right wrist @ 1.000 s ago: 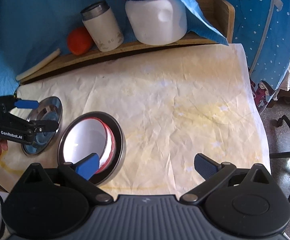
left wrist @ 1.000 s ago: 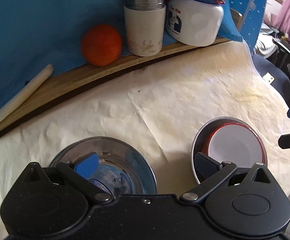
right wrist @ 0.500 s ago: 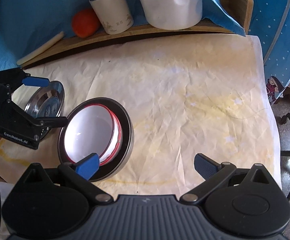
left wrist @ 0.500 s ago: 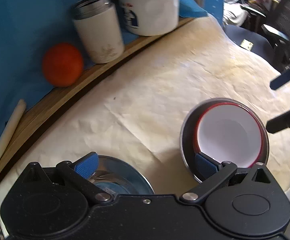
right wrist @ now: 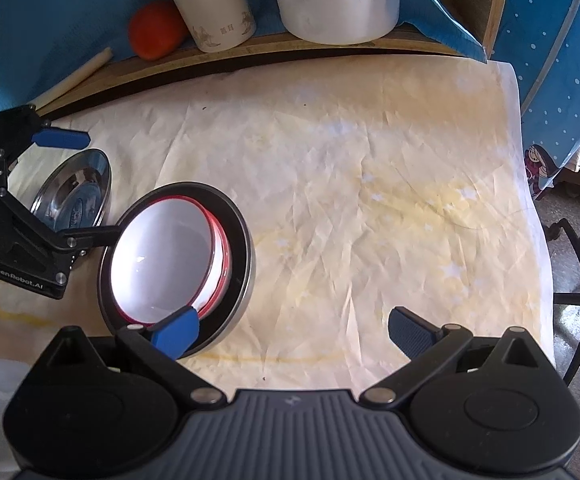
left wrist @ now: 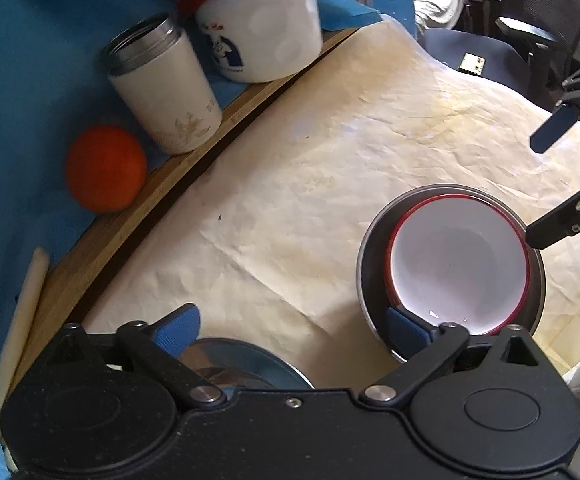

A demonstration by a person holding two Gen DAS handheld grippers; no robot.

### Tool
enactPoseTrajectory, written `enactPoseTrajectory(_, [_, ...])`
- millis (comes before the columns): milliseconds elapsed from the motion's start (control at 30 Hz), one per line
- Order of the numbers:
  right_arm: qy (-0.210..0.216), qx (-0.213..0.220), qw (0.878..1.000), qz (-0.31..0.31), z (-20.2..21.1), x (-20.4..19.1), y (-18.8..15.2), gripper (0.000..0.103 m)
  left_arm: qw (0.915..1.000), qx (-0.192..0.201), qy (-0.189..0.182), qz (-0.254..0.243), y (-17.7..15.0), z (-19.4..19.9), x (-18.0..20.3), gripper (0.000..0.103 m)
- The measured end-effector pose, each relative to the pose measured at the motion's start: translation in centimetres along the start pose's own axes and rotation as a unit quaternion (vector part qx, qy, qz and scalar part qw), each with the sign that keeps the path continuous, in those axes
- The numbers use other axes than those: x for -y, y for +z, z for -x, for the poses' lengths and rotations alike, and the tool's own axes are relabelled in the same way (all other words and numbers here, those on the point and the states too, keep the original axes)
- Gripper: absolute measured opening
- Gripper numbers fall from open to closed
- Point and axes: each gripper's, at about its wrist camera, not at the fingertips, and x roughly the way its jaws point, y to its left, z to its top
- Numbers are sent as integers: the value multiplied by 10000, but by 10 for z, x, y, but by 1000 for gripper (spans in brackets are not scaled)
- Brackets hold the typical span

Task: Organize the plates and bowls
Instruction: 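Move both tools to opposite sides of the steel bowl rim, then close the left tool on the steel bowl rim while the right tool closes too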

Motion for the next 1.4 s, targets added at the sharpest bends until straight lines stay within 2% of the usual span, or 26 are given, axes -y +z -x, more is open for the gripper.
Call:
enactPoseTrajectory(300, [-77, -77, 9999, 116, -4, -5, 0, 102, 9996, -16, -208, -208, 0, -6, 4, 82])
enactPoseTrajectory(400, [-74, -104, 9998, 119, -6, -6, 0, 99, 9994, -39, -298, -171, 0, -8, 3, 78])
enactPoseTrajectory(533, [-59, -128, 9998, 127, -8, -7, 1, 90, 9990, -51, -421, -142, 0, -9, 1, 72])
enactPoseTrajectory(567, [-32, -138, 9998, 118, -9, -7, 1, 86, 9988, -56, -459, -143, 1, -10, 2, 68])
enactPoseTrajectory(700, [54, -172, 9998, 47, -10, -7, 1, 80, 9973, -95, -733, -11, 1, -12, 0, 51])
enactPoseTrajectory(767, [87, -173, 9998, 14, -10, -7, 0, 78, 9963, -108, -853, 42, 1, -13, -1, 46])
enactPoseTrajectory(967, [313, -157, 9992, -175, -9, -4, -2, 67, 9950, -140, -986, 90, 2, -15, -1, 39])
enactPoseTrajectory(1167, [469, -91, 9981, -396, -7, -3, -5, 56, 9930, -195, -1141, 223, 3, -17, 0, 25])
enactPoseTrajectory(1400, [601, -37, 9968, -524, -4, -6, -9, 40, 9926, -206, -1159, 296, 3, -17, 2, 19])
